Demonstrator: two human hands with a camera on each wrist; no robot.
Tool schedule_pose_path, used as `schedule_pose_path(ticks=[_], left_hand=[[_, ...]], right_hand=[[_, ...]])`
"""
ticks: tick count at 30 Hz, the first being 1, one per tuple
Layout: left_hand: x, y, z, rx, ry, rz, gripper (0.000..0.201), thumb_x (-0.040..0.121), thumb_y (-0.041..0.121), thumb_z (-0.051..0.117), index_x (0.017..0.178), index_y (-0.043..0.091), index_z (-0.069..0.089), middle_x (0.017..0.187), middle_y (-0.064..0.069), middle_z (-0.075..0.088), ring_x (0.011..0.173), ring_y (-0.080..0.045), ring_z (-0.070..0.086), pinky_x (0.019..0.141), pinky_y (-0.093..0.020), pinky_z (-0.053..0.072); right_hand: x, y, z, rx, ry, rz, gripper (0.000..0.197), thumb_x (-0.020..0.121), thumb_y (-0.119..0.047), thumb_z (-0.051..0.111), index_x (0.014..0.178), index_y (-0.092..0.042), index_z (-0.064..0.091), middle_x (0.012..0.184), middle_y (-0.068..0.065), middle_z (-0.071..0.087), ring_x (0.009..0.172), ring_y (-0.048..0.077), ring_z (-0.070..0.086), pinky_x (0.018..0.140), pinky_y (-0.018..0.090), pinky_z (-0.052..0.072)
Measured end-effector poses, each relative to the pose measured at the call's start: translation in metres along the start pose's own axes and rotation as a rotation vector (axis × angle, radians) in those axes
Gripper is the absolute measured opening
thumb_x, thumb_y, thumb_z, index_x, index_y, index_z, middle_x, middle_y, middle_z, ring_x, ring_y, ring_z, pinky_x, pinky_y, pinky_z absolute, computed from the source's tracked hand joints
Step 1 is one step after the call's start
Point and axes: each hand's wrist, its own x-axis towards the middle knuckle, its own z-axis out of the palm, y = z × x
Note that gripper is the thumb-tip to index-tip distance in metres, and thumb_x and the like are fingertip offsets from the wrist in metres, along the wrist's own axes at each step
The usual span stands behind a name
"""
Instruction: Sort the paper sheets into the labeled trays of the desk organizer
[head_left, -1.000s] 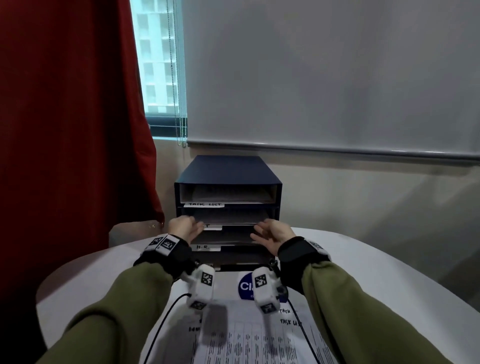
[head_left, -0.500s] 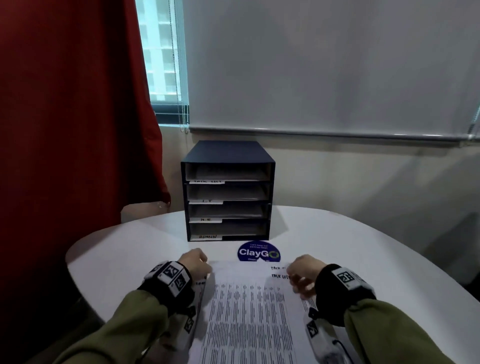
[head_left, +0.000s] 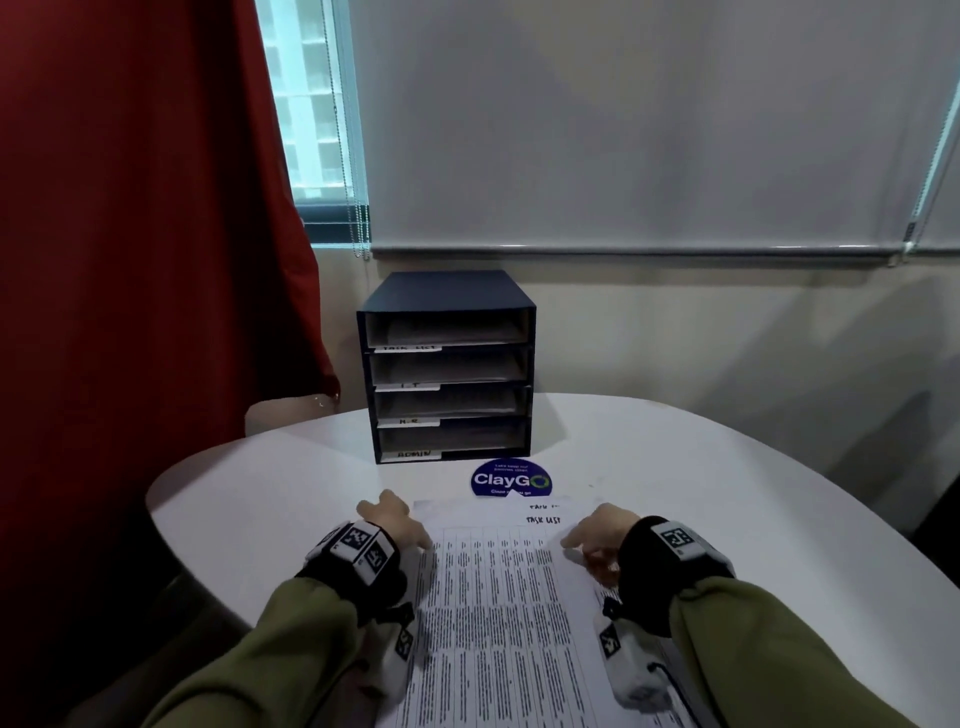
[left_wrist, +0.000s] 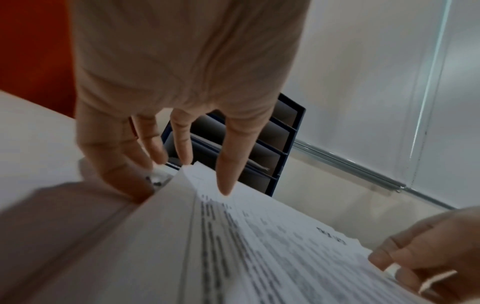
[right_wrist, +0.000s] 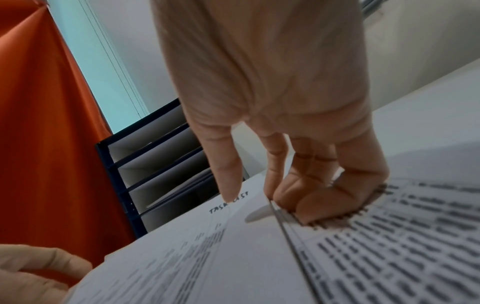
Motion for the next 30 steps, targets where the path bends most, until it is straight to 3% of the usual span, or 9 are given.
schedule_pose_path(ticks=[4, 7, 9, 15, 21, 23, 26, 29, 30], left_hand=[[-0.006, -0.001, 0.006, 0.002, 0.117, 0.096, 0.055, 0.072, 0.013, 0.075, 0.117, 0.018, 0.043, 0.128, -0.010, 0.028, 0.119, -0.031, 0.039, 0.096, -0.036, 0.041], [-0.007, -0.001, 0.006, -0.094, 0.088, 0.152, 0.051, 0.072, 0.007, 0.073, 0.113, 0.017, 0.044, 0.127, -0.011, 0.030, 0.111, -0.029, 0.046, 0.093, -0.035, 0.046], [-0.007, -0.002, 0.004, -0.165, 0.067, 0.155, 0.052, 0.073, 0.006, 0.073, 0.116, 0.015, 0.046, 0.128, -0.012, 0.033, 0.103, -0.026, 0.049, 0.087, -0.032, 0.047], [-0.007, -0.011, 0.000, -0.157, -0.094, 0.132, 0.040, 0.068, 0.008, 0.080, 0.097, 0.015, 0.053, 0.106, -0.007, 0.054, 0.098, -0.022, 0.053, 0.078, -0.026, 0.042], [-0.015, -0.011, 0.004, 0.028, -0.199, 0.184, 0.067, 0.074, 0.010, 0.077, 0.129, 0.012, 0.039, 0.109, -0.009, 0.056, 0.094, -0.021, 0.051, 0.086, -0.032, 0.046], [-0.019, -0.010, 0.005, 0.084, -0.212, 0.217, 0.069, 0.075, 0.012, 0.076, 0.130, 0.015, 0.035, 0.109, -0.011, 0.057, 0.093, -0.021, 0.051, 0.081, -0.029, 0.045], [-0.022, -0.009, 0.005, 0.123, -0.230, 0.254, 0.069, 0.076, 0.009, 0.073, 0.132, 0.020, 0.034, 0.086, -0.001, 0.052, 0.088, -0.021, 0.052, 0.070, -0.026, 0.045], [-0.020, -0.010, 0.006, 0.140, -0.238, 0.276, 0.069, 0.075, 0.007, 0.072, 0.131, 0.022, 0.034, 0.078, 0.001, 0.051, 0.081, -0.020, 0.053, 0.056, -0.022, 0.043], [-0.019, -0.011, 0.006, 0.139, -0.236, 0.278, 0.070, 0.074, 0.007, 0.072, 0.131, 0.022, 0.034, 0.078, 0.000, 0.051, 0.079, -0.019, 0.053, 0.055, -0.022, 0.044]], right_hand=[[-0.006, -0.007, 0.002, -0.124, -0.024, 0.028, 0.020, 0.071, -0.001, 0.068, 0.057, -0.003, 0.054, 0.030, 0.003, 0.046, 0.034, 0.018, 0.046, 0.048, 0.017, 0.039], [-0.006, -0.007, 0.005, -0.123, -0.008, 0.002, 0.012, 0.080, -0.008, 0.071, 0.081, 0.001, 0.064, 0.060, 0.007, 0.063, 0.069, 0.022, 0.057, 0.057, 0.020, 0.041], [-0.006, -0.005, 0.002, -0.195, 0.003, -0.005, 0.016, 0.085, -0.015, 0.069, 0.079, -0.004, 0.060, 0.079, 0.007, 0.062, 0.083, 0.022, 0.057, 0.067, 0.024, 0.043], [-0.007, 0.002, -0.011, -0.307, -0.064, 0.009, 0.023, 0.074, -0.019, 0.076, 0.058, -0.012, 0.062, 0.064, 0.005, 0.063, 0.067, 0.023, 0.058, 0.069, 0.029, 0.046], [-0.010, 0.008, -0.016, -0.289, -0.150, 0.012, 0.019, 0.067, -0.014, 0.078, 0.059, -0.008, 0.062, 0.063, 0.009, 0.062, 0.066, 0.027, 0.061, 0.064, 0.030, 0.049], [-0.011, 0.013, -0.021, -0.212, -0.113, 0.039, 0.016, 0.076, -0.008, 0.067, 0.062, -0.007, 0.060, 0.062, 0.010, 0.060, 0.067, 0.028, 0.060, 0.058, 0.024, 0.047], [-0.003, 0.021, -0.031, -0.105, 0.048, 0.018, 0.019, 0.086, -0.003, 0.054, 0.070, -0.012, 0.050, 0.072, 0.009, 0.054, 0.061, 0.024, 0.055, 0.046, 0.017, 0.046], [0.007, 0.031, -0.043, -0.161, 0.244, 0.028, 0.016, 0.086, -0.003, 0.050, 0.071, -0.008, 0.051, 0.072, 0.012, 0.052, 0.073, 0.027, 0.053, 0.059, 0.024, 0.043], [0.007, 0.032, -0.046, -0.151, 0.235, 0.034, 0.016, 0.087, -0.003, 0.051, 0.071, -0.006, 0.051, 0.072, 0.012, 0.053, 0.075, 0.027, 0.054, 0.056, 0.024, 0.045]])
